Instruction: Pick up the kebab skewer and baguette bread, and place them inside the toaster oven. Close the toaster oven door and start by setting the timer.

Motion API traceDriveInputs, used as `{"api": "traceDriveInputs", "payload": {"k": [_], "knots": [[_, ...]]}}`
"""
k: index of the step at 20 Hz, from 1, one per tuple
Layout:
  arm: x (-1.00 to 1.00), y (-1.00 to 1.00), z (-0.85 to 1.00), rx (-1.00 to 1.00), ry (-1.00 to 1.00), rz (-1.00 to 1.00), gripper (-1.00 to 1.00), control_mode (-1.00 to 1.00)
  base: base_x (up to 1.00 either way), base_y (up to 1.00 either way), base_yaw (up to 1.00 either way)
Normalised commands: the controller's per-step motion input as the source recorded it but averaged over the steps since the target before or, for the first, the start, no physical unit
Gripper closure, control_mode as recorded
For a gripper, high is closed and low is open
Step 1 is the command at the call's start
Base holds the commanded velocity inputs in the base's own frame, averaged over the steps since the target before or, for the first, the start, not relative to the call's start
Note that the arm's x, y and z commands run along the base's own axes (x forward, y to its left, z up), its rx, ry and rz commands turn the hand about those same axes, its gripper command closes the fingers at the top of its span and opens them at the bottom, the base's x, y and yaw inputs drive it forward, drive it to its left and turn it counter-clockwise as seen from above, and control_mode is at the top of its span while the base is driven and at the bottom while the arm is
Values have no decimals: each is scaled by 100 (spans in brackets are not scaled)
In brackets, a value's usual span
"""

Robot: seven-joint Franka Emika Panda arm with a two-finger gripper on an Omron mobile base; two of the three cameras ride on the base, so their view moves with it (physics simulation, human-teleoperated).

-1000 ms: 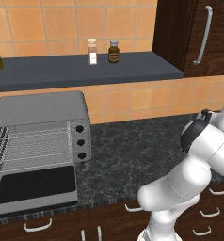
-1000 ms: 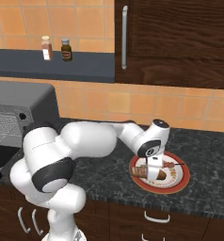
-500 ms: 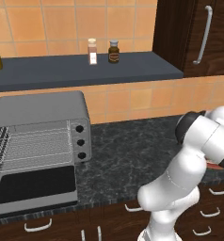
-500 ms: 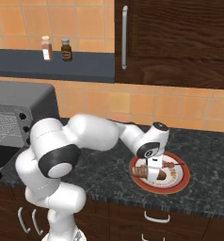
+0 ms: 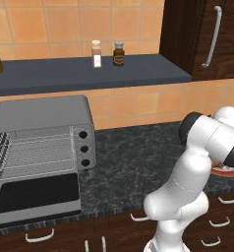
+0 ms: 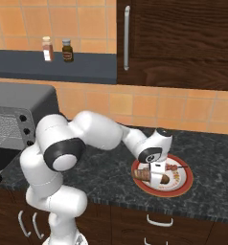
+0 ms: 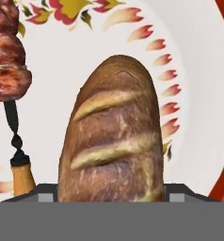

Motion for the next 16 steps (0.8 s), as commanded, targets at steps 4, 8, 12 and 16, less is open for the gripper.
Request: {"api": "traceDriveInputs", "payload": {"k": [4,8,12,16], "knots": [[0,0,0,0,0,0,100,-100,0,0,0],[-13,0,24,0,0,-6,100,-100,0,0,0],[-34,32,60,-1,-5,-8,100,-100,0,0,0],[-8,60,60,0,-1,-9,100,-100,0,0,0]]}}
